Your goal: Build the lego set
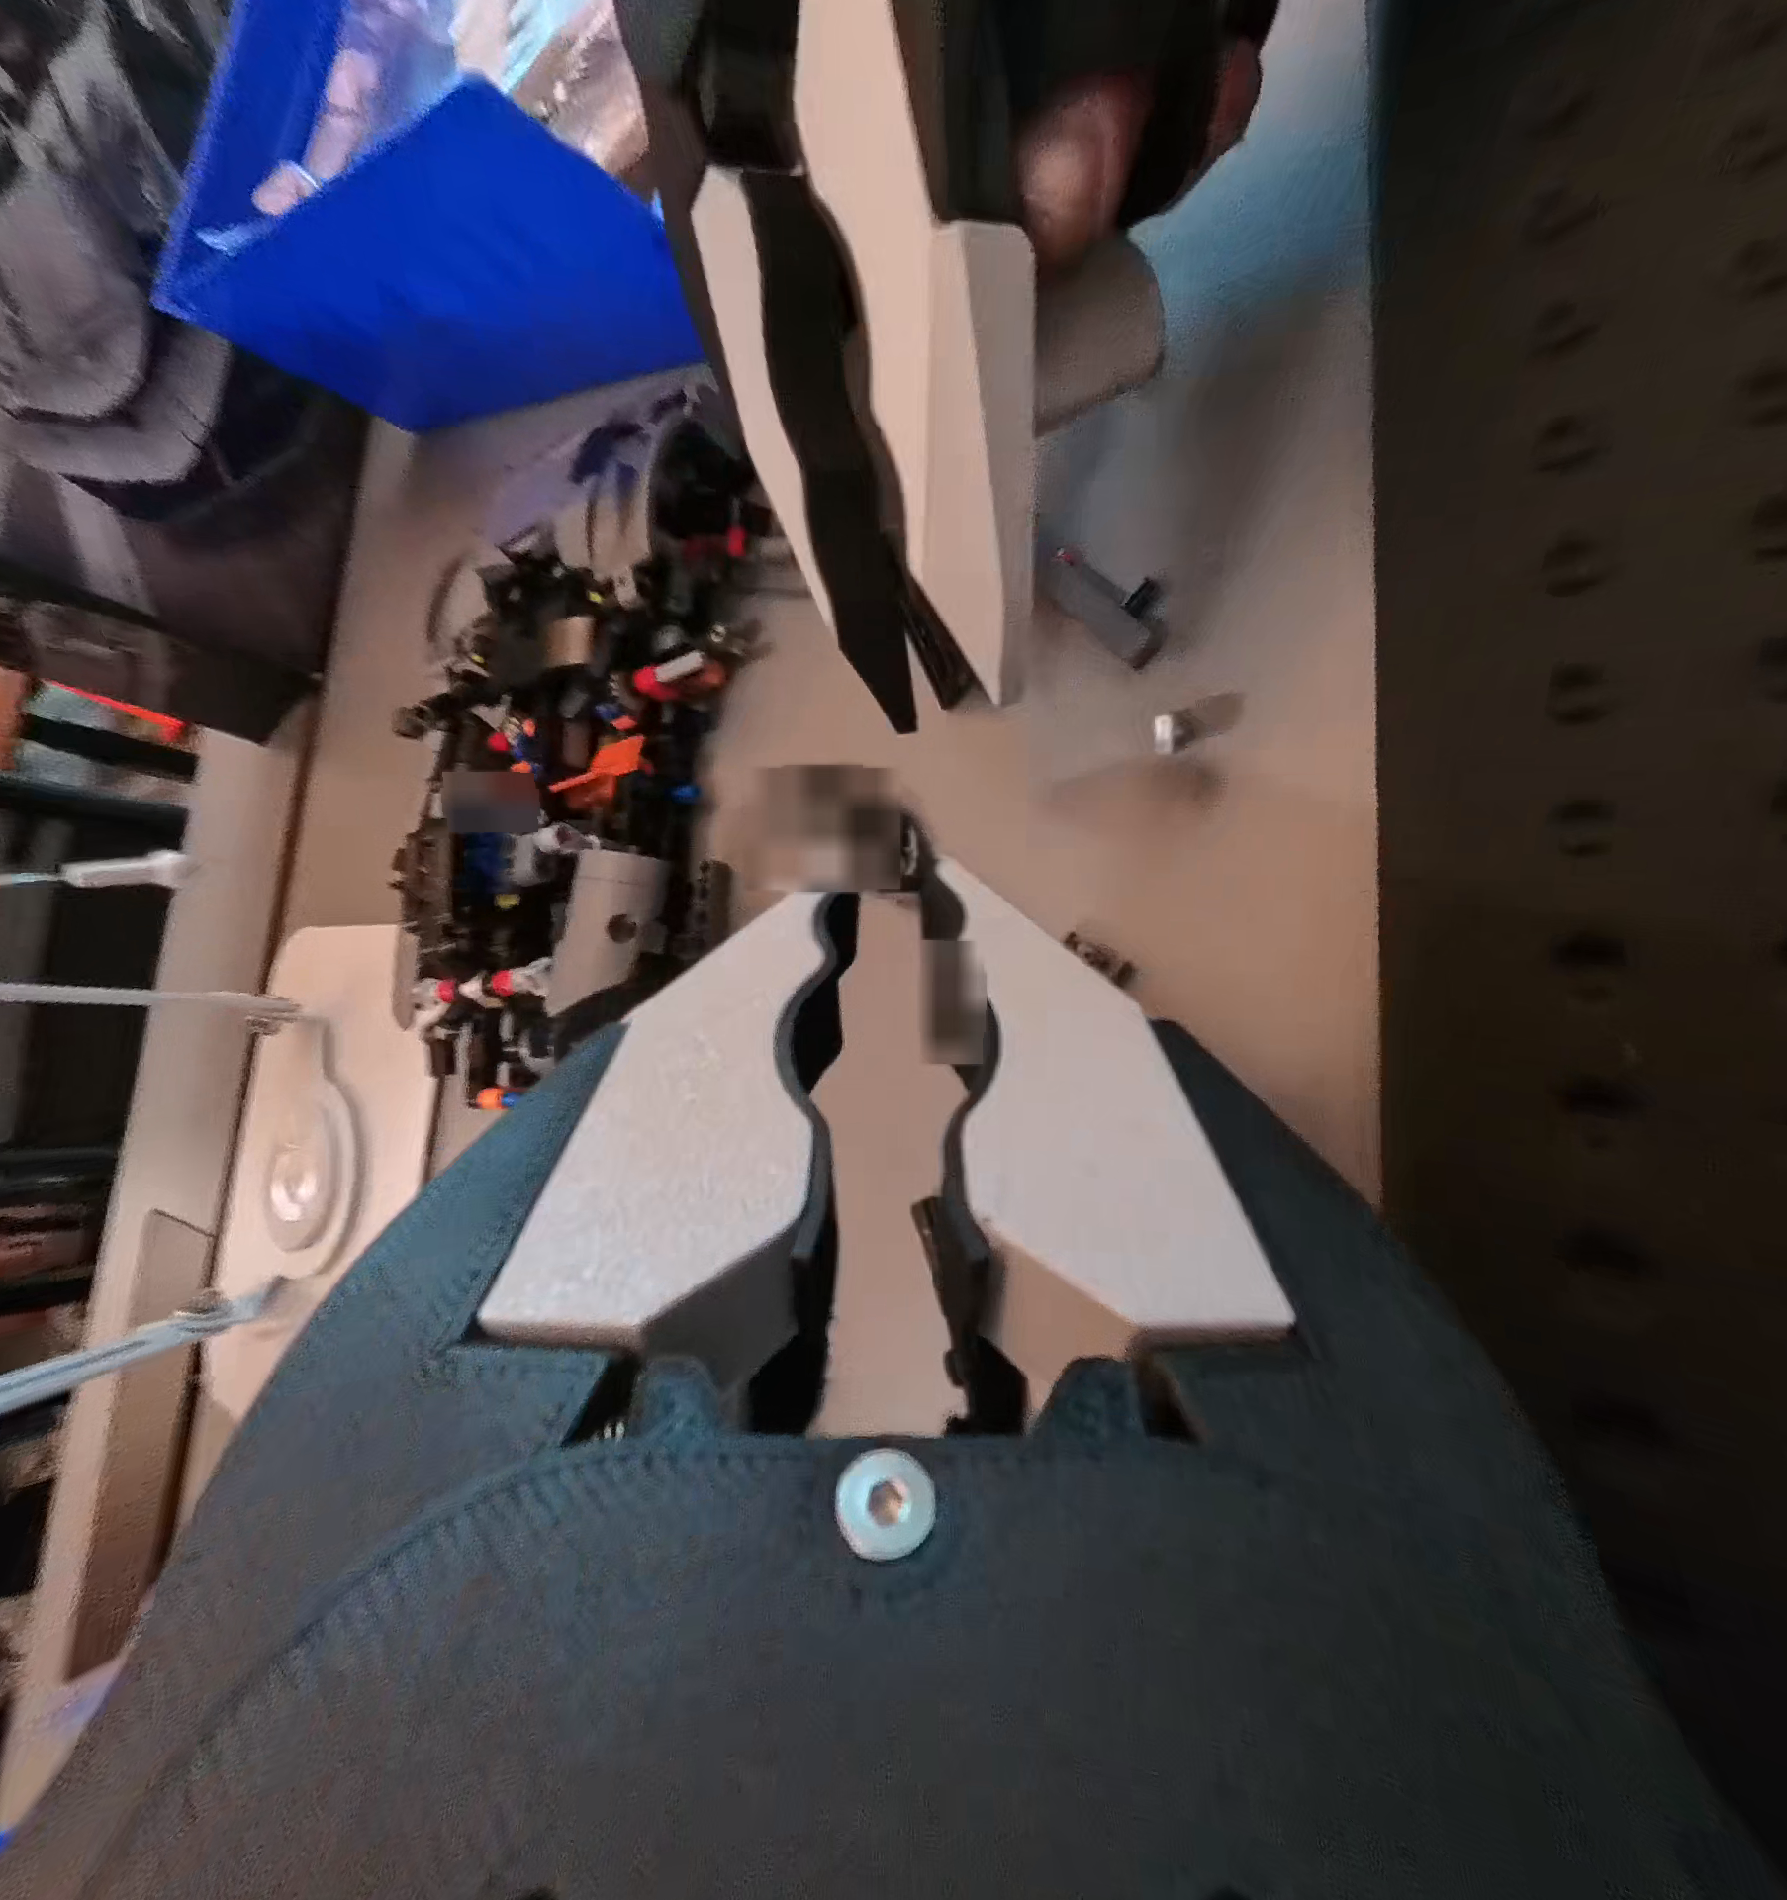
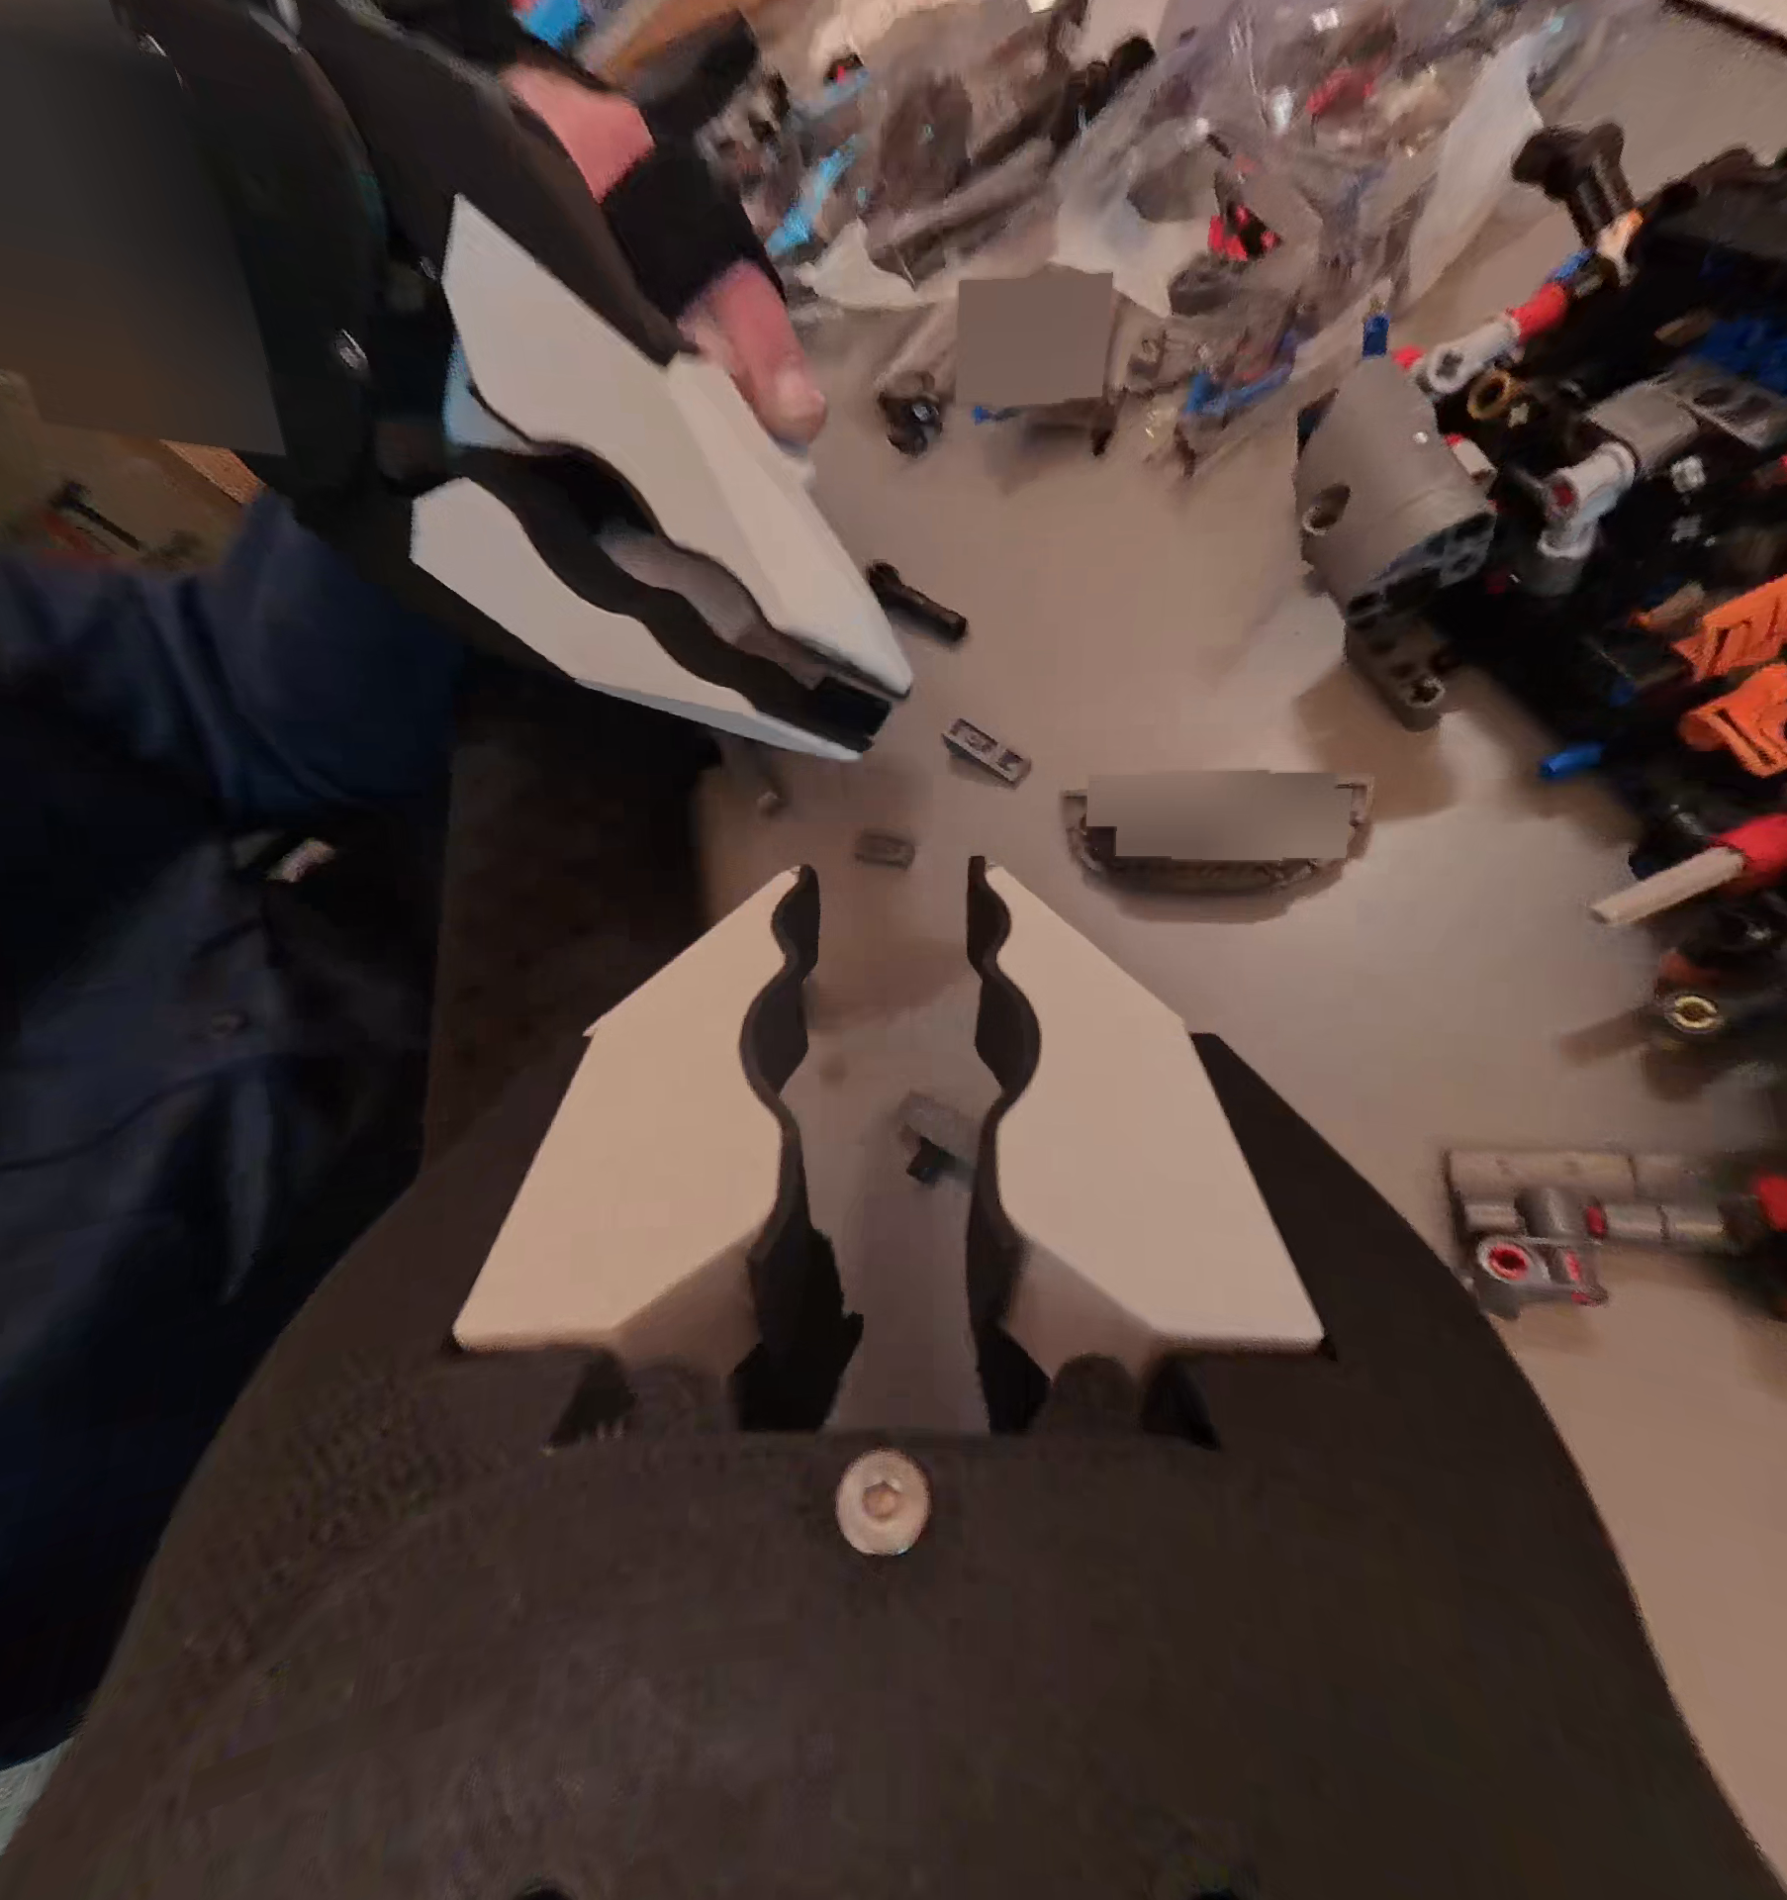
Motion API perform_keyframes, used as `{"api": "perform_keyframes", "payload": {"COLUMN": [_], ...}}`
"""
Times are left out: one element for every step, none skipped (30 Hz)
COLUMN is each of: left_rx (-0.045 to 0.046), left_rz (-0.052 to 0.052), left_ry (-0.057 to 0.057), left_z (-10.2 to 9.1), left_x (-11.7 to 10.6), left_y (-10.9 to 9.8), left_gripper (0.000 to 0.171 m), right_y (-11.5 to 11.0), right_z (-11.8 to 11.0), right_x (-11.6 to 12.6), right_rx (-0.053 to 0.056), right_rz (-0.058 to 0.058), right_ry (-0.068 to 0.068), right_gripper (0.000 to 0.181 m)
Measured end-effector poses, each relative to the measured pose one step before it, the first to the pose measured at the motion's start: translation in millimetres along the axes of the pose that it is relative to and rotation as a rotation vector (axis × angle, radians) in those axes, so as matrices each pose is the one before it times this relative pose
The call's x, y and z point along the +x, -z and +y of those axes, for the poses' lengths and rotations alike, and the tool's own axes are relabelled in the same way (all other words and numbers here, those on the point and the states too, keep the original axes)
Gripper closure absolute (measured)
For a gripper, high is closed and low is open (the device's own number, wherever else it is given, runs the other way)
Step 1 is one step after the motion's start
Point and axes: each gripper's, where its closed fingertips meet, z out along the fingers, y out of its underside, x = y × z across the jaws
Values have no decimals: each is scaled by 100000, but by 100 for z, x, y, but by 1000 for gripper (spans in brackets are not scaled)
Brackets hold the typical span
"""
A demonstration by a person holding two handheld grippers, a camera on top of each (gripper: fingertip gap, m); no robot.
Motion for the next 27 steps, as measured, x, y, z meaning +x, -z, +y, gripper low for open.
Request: {"api": "perform_keyframes", "payload": {"left_rx": [-2445, -2753, -212, 1868, 1841, 1181, -249, -1646, -1858, -1007, -474, -1678, -3658, -3358, -865, -3097, -4255, 1918, 2233, 932, 439, 766, 589, 893, 750, 1095, 555], "left_rz": [1052, 1177, 764, -483, -249, 499, 1461, 1988, 1469, 1839, 4648, 2612, -453, 1221, 2527, 41, -1394, 669, 839, -989, -1190, -329, 333, -1442, -2226, -2393, -2224], "left_ry": [3014, 2602, 2538, 2552, 2537, 2574, 3439, 4162, 3581, 2019, 1560, 595, -1606, -1622, 739, 1634, 387, 474, 141, -280, -394, -317, -838, -2185, -3193, -2317, -175], "left_z": [613, 689, 238, -178, -153, 106, 478, 704, 684, 424, 141, 172, 422, 398, 67, 407, 606, -290, -315, -135, -75, -119, -150, -264, -323, -344, -106], "left_x": [-64, -75, -113, -318, -340, -265, -159, -71, -65, 173, 718, 502, 143, 426, 458, -29, -235, 41, 61, -184, -190, -35, 122, -41, -65, -165, -342], "left_y": [-275, -223, -22, 276, 434, 395, 295, 164, 3, -150, -281, -410, -413, -403, -362, -350, -234, 138, 250, 278, 152, 62, 51, 112, 118, 86, 56], "left_gripper": [155, 150, 147, 145, 147, 149, 150, 149, 148, 146, 145, 143, 145, 144, 137, 133, 126, 123, 133, 139, 140, 140, 139, 137, 135, 134, 134], "right_y": [-18, 174, 333, 332, 165, -42, -187, -296, -368, -326, -155, 44, 93, 48, 11, 19, 5, -48, -128, -233, -313, -382, -458, -569, -618, -571, -362], "right_z": [38, -336, -415, -227, -6, -22, -84, 43, 260, 245, -64, -341, -353, -185, 32, 98, -7, -83, -22, 95, 21, -212, -399, -412, -232, -57, -53], "right_x": [311, 78, 141, 412, 338, 26, -97, 12, 8, 5, 10, -102, -177, -43, 81, 56, -61, -131, -144, -90, -114, -478, -612, -253, -38, 96, 287], "right_rx": [-521, 1820, 2518, 1469, -199, -548, -312, -1028, -2153, -2163, -364, 1493, 1761, 1093, 223, -168, 144, 407, -261, -1184, -1153, -262, 397, 44, -1181, -1906, -1480], "right_rz": [2108, 1009, 1165, 2330, 2481, 1799, 1475, 1069, -202, -885, -116, 31, -647, -625, -207, -69, -93, -45, -113, 61, 308, -995, -1575, 36, 325, 352, 1168], "right_ry": [1043, 1225, 959, 346, 1293, 3062, 3102, 1529, -242, -853, 231, 1526, 1038, -534, -1272, -799, -9, 763, 1151, 966, 1164, 2247, 2340, 886, -33, -36, 88], "right_gripper": [153, 154, 158, 158, 159, 160, 161, 161, 160, 158, 158, 161, 165, 165, 164, 163, 163, 163, 166, 167, 167, 168, 176, 181, 181, 180, 179]}}
